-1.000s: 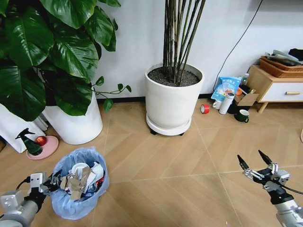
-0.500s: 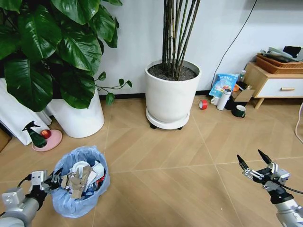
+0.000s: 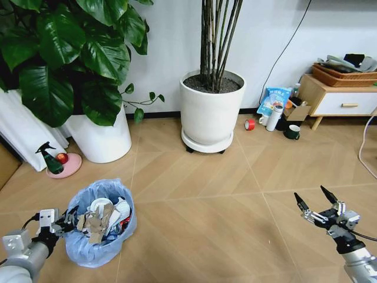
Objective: Pick up the trash bin and place the garbage on the floor into it.
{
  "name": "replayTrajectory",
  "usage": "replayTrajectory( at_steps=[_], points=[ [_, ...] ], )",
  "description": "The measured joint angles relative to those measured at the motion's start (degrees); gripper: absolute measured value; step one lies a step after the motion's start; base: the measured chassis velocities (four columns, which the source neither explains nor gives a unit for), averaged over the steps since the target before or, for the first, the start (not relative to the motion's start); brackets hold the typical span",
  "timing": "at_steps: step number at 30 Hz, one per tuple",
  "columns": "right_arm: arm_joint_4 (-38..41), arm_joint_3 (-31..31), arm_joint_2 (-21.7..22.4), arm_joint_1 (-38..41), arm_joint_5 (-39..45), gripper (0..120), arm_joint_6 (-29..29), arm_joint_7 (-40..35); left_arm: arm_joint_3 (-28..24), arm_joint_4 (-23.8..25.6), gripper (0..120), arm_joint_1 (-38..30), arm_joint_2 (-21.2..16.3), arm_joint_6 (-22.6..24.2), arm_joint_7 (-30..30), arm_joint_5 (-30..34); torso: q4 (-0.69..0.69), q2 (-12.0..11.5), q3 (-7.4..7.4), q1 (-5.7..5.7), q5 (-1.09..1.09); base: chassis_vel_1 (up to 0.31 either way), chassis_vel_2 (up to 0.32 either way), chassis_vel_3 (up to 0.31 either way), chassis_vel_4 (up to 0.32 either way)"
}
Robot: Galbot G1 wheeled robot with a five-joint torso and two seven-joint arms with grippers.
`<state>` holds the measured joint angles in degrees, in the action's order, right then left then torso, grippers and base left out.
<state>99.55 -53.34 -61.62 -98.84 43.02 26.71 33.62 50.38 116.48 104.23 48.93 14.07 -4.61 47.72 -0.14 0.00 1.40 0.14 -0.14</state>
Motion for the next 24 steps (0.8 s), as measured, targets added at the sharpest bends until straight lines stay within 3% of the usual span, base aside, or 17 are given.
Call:
replayTrajectory(
  at_steps=[14,22,24],
  points=[
    [-0.21,-0.2,0.4,0.24,-0.48,100,-0.11,0.52,-0.08,0.33,0,-0.43,-1.06,0.17,-0.29,0.85,-0.02,0.0,0.0,0.0,0.08,0.174,-0.177,-0.175,0.173],
    [-0.29,-0.22,0.62,0.35,-0.79,100,-0.14,0.88,0.26,0.72,0,-0.51,-1.49,0.34,-0.53,1.44,0.0,0.0,0.0,0.0,-0.01,0.162,-0.17,-0.169,0.165],
    [-0.37,-0.23,0.66,0.36,-0.93,100,-0.15,0.95,0.5,0.91,0,-0.4,-1.49,0.34,-0.52,1.62,-0.02,0.0,0.0,0.0,0.07,0.166,-0.135,-0.175,0.129]
  ],
)
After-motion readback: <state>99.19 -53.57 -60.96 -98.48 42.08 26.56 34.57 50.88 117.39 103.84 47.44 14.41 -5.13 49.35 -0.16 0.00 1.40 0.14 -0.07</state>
